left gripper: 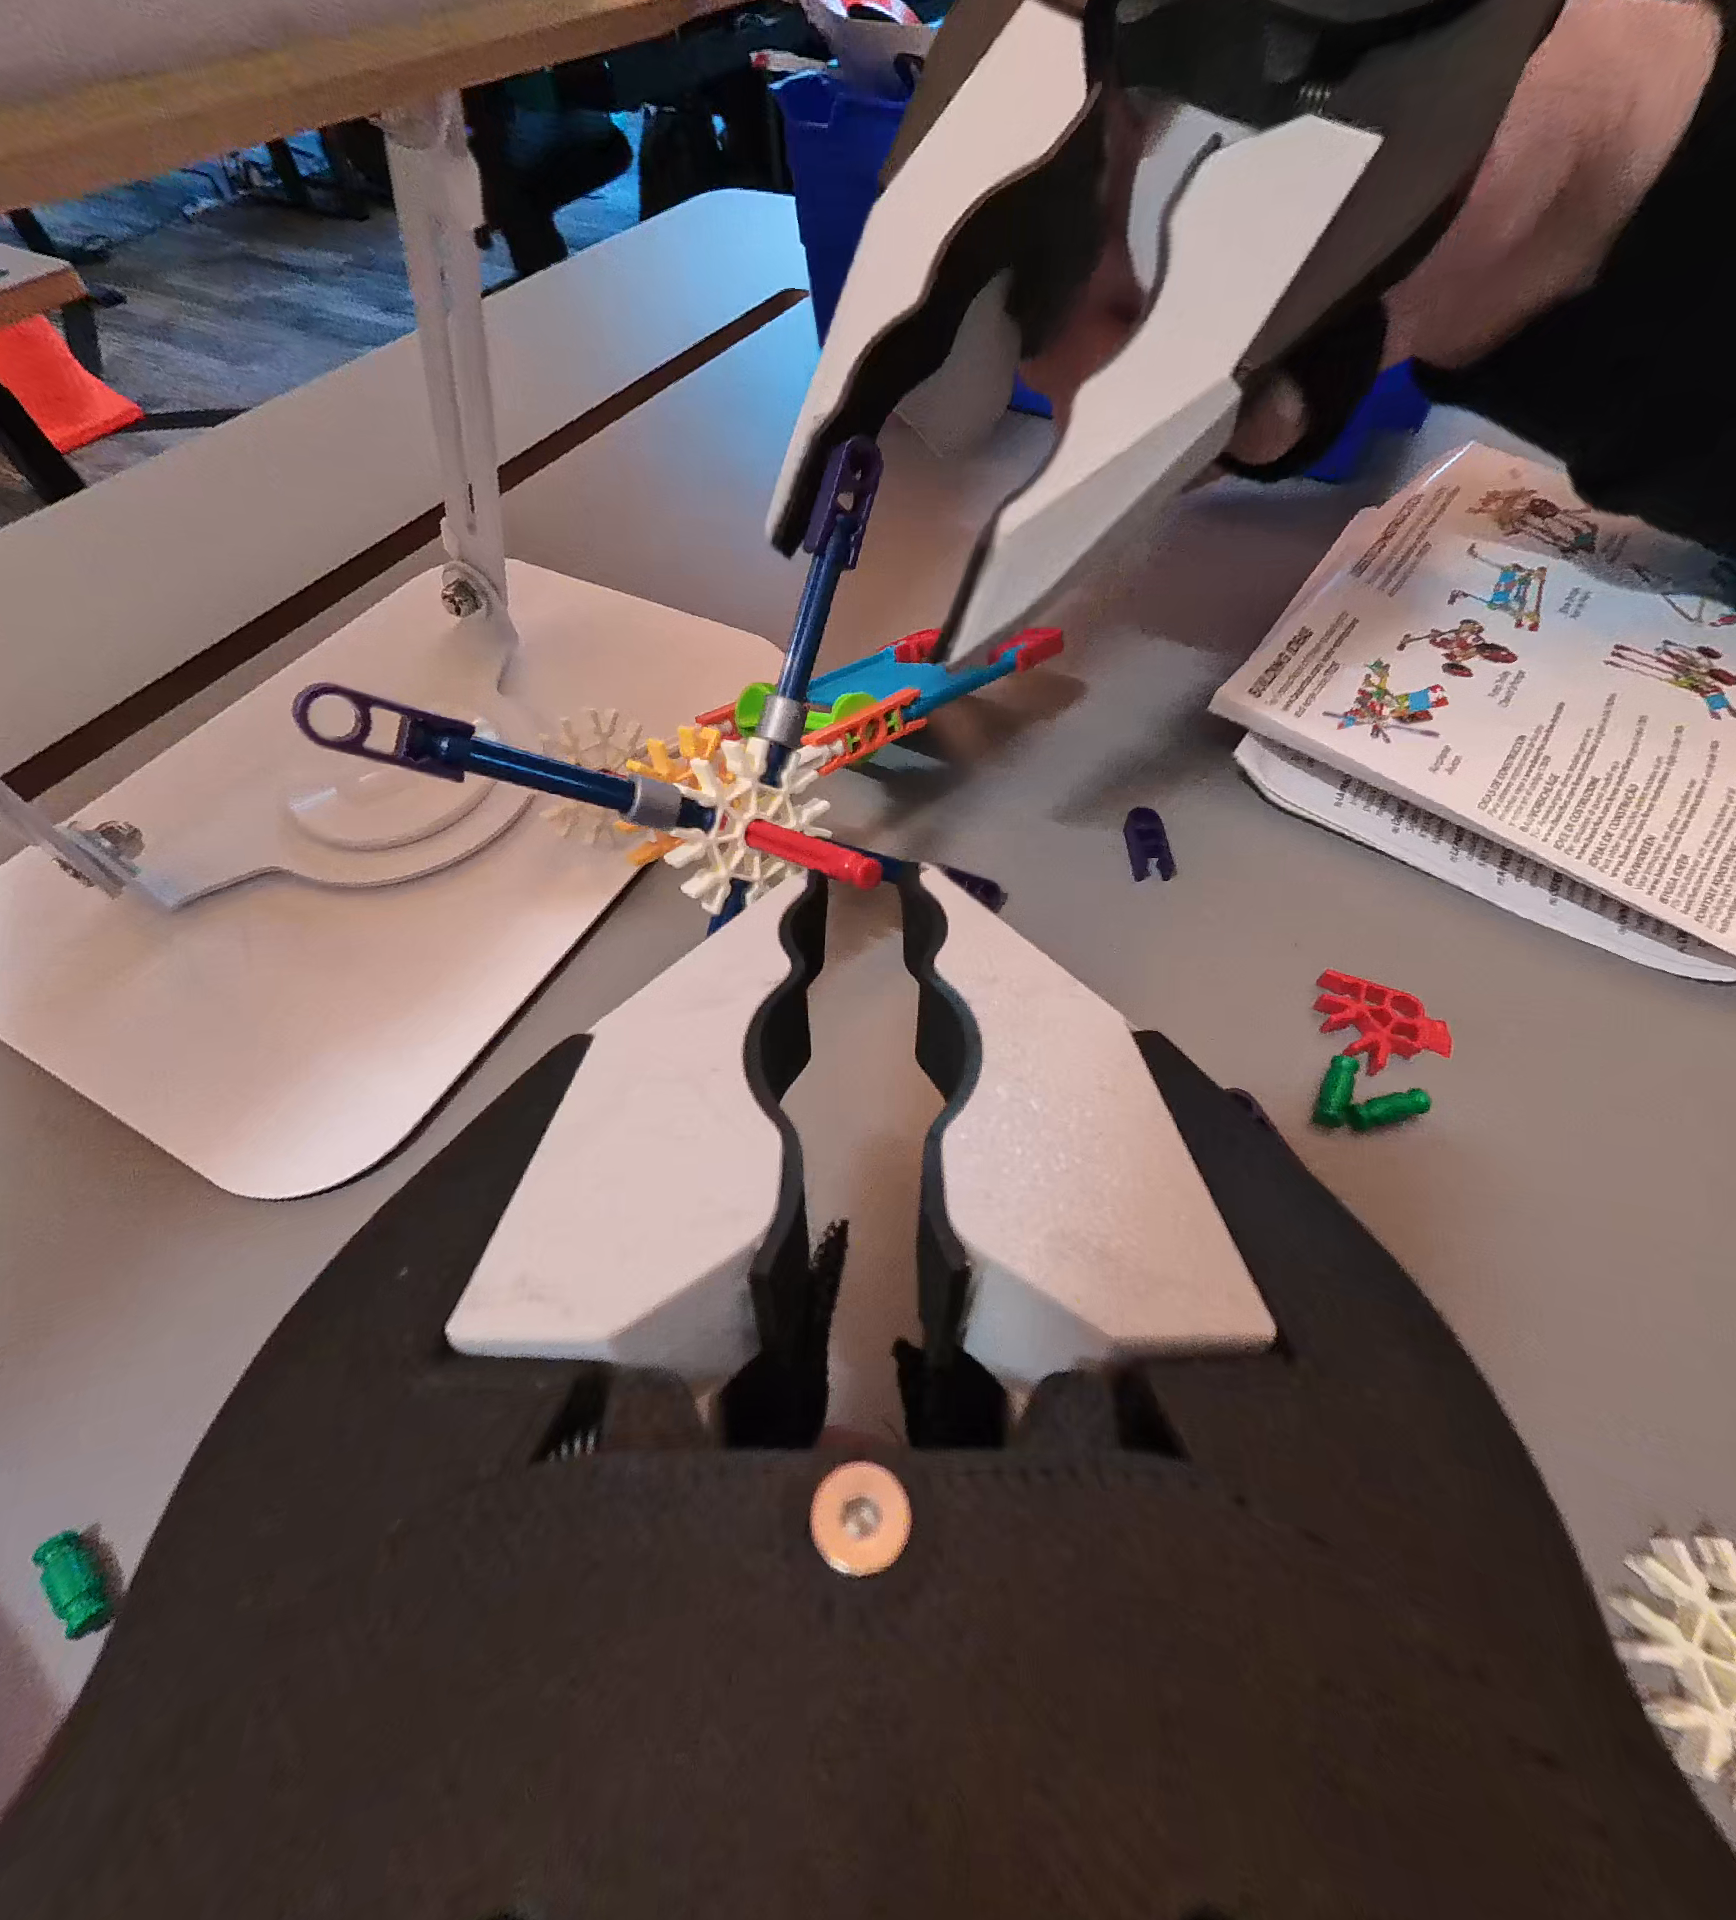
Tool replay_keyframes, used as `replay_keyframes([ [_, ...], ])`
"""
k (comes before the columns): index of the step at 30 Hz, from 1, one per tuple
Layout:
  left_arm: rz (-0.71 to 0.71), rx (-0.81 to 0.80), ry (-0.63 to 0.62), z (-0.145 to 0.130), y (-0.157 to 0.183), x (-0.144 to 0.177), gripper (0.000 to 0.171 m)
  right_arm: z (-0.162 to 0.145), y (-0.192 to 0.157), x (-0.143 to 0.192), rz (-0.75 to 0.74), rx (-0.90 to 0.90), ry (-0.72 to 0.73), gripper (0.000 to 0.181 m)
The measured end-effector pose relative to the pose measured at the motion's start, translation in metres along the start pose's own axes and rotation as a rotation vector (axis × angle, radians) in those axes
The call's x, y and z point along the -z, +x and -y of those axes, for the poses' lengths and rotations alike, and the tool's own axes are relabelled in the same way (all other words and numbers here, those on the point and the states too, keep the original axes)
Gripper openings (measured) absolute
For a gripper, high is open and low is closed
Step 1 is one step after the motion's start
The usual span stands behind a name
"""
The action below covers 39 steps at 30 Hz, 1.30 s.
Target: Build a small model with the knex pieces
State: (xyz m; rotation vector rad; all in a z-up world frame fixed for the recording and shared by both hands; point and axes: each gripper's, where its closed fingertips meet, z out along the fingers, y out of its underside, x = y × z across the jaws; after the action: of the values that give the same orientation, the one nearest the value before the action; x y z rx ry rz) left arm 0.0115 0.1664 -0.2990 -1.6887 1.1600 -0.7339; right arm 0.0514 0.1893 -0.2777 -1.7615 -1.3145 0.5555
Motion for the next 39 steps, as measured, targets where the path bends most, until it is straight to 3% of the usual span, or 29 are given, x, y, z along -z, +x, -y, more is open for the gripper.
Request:
replay_keyframes([
  [5, 0.016, -0.054, -0.030, -0.005, 0.002, -0.003, 0.009, 0.005, -0.001, 0.000, 0.004, -0.007, 0.030, 0.015],
  [8, 0.029, -0.070, -0.048, -0.009, 0.000, -0.004, 0.009, 0.009, -0.008, -0.001, 0.025, 0.015, 0.038, 0.011],
  [14, 0.042, -0.097, -0.051, -0.009, -0.001, -0.002, 0.010, 0.009, -0.012, -0.003, 0.039, 0.017, 0.024, 0.016],
  [22, 0.090, -0.164, -0.065, -0.009, -0.002, -0.003, 0.016, -0.002, -0.010, 0.002, 0.080, -0.028, -0.004, 0.052],
  [28, 0.122, -0.209, -0.069, -0.007, -0.004, -0.001, 0.017, -0.015, 0.013, 0.010, 0.043, -0.124, -0.010, 0.054],
  [34, 0.140, -0.239, -0.094, -0.011, -0.005, -0.002, 0.020, -0.040, 0.016, -0.006, 0.002, -0.123, -0.129, 0.051],
  [39, 0.156, -0.260, -0.096, -0.010, -0.006, -0.002, 0.020, -0.051, 0.017, -0.028, -0.091, -0.004, -0.196, 0.030],
])
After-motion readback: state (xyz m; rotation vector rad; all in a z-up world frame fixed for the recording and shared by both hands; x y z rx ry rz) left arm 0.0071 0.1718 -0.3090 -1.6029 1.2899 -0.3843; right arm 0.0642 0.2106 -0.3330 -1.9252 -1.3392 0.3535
